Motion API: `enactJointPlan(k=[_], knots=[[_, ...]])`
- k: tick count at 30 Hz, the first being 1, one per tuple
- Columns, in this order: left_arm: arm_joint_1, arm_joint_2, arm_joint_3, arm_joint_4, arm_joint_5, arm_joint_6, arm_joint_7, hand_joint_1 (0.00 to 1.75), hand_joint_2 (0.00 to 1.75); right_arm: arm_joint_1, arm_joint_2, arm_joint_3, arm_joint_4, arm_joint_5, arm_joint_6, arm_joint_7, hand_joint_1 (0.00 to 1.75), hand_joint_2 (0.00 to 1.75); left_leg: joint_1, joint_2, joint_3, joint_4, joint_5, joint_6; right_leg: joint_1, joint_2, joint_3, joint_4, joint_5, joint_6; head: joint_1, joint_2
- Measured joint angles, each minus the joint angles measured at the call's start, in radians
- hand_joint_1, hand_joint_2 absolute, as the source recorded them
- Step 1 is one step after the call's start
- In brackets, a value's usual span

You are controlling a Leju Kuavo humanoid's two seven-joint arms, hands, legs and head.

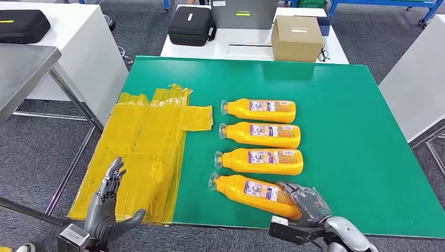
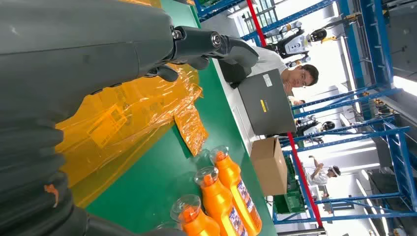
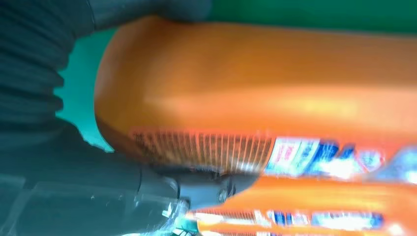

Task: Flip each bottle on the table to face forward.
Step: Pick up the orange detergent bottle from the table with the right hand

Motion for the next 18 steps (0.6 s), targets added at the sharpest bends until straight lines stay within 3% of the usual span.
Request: enactJointPlan(k=[8,18], knots=[[-0.002,0.0,-0.002,0.003,0.007,0.002,0.0,0.0,1.75,-0.029,0.07,-0.089,0.0,-0.151,-0.031,-0.074,1.75,1.75,0.0,0.0,-0.001,0.0,0.0,0.0,0.0,0.0,-0.001,0.0,0.0,0.0,0.0,0.0],[-0.016,-0.005,-0.008,0.01,0.0,-0.014,0.0,0.0,1.75,-0.062,0.123,-0.125,0.011,-0.241,0.009,-0.147,1.75,1.75,0.0,0.0,-0.002,0.0,0.0,0.0,0.0,0.0,-0.002,0.0,0.0,0.0,0.0,0.0]])
